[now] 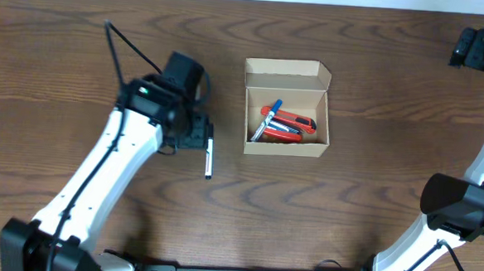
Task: Pack container
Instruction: 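Withdraw the left gripper and move over the black-capped marker, then lower the left gripper and grasp the black-capped marker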
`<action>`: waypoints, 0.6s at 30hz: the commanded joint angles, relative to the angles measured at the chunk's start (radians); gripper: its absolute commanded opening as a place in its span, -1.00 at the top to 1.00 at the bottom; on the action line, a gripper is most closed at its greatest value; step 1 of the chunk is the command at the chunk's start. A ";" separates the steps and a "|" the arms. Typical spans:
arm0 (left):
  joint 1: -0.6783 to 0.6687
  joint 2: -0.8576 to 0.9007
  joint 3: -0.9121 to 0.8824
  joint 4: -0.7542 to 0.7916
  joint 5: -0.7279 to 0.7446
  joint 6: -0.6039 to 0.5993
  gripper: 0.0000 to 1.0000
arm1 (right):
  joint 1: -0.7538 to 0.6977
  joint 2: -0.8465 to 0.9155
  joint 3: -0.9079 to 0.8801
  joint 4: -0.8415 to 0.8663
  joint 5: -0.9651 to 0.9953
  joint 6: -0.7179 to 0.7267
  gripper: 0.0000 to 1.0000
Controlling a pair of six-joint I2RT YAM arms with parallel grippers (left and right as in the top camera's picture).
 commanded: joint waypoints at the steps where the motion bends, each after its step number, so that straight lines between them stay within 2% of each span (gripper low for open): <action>1: -0.045 0.034 -0.091 0.067 0.035 0.003 -0.29 | -0.007 -0.008 0.014 -0.003 0.004 0.013 -0.98; 8: -0.062 0.068 -0.153 0.208 0.037 -0.008 -0.23 | -0.007 -0.008 0.014 -0.003 0.004 0.013 -0.99; 18: -0.062 0.217 -0.157 0.253 0.030 -0.008 -0.23 | -0.007 -0.008 0.014 -0.003 0.004 0.012 -0.98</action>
